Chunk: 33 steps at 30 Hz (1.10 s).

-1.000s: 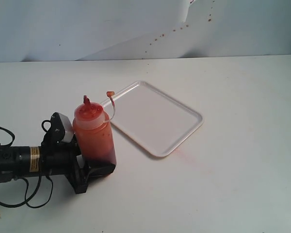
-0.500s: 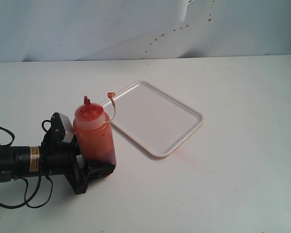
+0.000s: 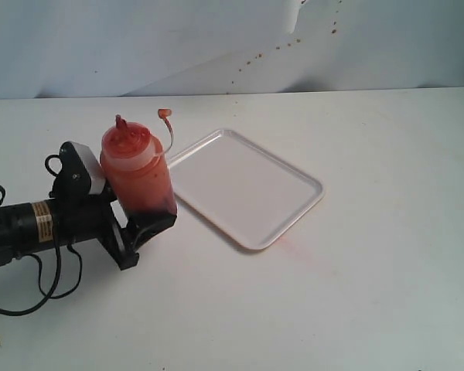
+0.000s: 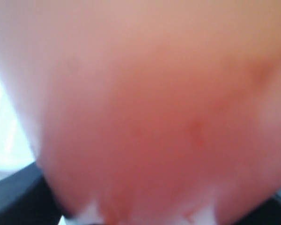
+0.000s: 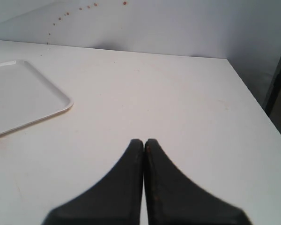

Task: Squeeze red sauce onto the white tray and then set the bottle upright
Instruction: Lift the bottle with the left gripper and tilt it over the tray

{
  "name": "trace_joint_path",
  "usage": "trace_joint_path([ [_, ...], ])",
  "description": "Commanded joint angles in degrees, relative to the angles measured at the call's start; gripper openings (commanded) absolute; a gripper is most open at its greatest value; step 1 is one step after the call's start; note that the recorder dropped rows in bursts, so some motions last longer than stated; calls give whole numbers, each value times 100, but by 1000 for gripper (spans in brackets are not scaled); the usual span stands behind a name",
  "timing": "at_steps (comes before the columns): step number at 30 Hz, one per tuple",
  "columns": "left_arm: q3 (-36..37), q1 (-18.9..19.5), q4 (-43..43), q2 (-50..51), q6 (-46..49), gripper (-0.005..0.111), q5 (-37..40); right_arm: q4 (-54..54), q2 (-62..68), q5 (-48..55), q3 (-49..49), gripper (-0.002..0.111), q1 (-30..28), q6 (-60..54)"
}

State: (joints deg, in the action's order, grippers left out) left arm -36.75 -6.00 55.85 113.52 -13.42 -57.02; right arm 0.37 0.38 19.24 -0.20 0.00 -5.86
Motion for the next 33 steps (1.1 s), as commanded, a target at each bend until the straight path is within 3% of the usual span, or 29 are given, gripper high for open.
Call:
trace_joint_path([
  [1, -26, -27, -810, -134, 1022, 0, -306, 6, -38, -5, 20, 0, 10, 32],
  [9, -26, -27, -2144, -134, 2165, 0, -733, 6, -38, -5, 20, 0, 10, 32],
  [18, -403, -27, -1982, -134, 2302, 0, -743, 6, -38, -5, 20, 0, 10, 32],
  [22, -860, -27, -1889, -134, 2559, 0, 171, 6, -38, -5, 20, 0, 10, 32],
  [27, -1234, -54, -1889, -134, 2821, 0, 619, -102, -38, -57, 20, 0, 10, -16],
  [31, -1854, -615, -2192, -134, 4081, 0, 2458, 346, -38, -672, 20, 0, 10, 54],
  [33, -2016, -935, -2670, -134, 4571, 0, 2558, 1545, -38, -998, 20, 0, 10, 129],
])
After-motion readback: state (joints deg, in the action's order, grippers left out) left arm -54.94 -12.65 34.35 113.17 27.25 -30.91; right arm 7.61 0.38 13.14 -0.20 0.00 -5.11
